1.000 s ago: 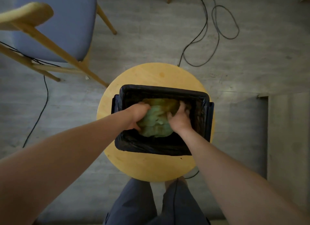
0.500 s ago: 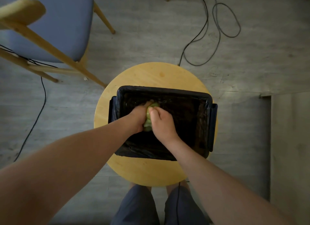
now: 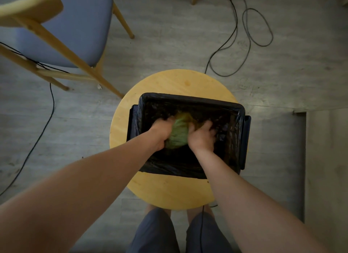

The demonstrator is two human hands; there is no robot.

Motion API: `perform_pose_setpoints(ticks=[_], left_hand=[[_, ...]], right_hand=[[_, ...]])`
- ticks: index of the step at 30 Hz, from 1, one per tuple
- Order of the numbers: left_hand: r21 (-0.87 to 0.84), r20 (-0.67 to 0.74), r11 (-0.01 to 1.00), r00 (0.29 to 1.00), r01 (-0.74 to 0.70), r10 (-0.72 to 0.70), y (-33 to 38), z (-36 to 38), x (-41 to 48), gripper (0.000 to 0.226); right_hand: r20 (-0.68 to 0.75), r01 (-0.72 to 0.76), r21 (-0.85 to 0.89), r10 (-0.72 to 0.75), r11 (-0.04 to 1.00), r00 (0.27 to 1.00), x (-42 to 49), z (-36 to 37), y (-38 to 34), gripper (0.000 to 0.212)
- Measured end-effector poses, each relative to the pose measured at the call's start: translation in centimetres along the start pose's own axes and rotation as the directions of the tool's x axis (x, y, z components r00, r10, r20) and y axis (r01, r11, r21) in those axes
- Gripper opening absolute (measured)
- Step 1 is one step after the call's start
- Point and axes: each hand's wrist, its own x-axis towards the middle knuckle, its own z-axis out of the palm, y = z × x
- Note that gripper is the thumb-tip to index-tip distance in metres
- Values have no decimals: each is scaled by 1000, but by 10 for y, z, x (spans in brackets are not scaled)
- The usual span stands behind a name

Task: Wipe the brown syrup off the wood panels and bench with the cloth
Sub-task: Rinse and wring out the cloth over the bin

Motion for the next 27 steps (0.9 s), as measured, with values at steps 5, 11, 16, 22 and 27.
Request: perform_pose_setpoints(ticks=[5,11,16,22,27], left_hand=[[-34,196,988,970,151,-142,-5,0,-6,47],[-166,266,972,957,168,-120,-1,-4,-1,34],[-213,167,969,982,126,-91,-3,-6,-5,29],[-308,215,950,977,57,11,-10,-8,-4,20],[-230,226,973,972,-9,62,-4,-15,-9,24]], right_hand=[[232,-35,276,-31,961,972,-18,4,-7,39],[93,426,371,-490,825,867,-58,2,-3,38],[-63,675,147,-674,723,736,-60,8,-10,40],[-20,798,-267,-831,540,555,-32,8,-2,42],[-155,641,-311,-703,702,694,-2,3,7,46]])
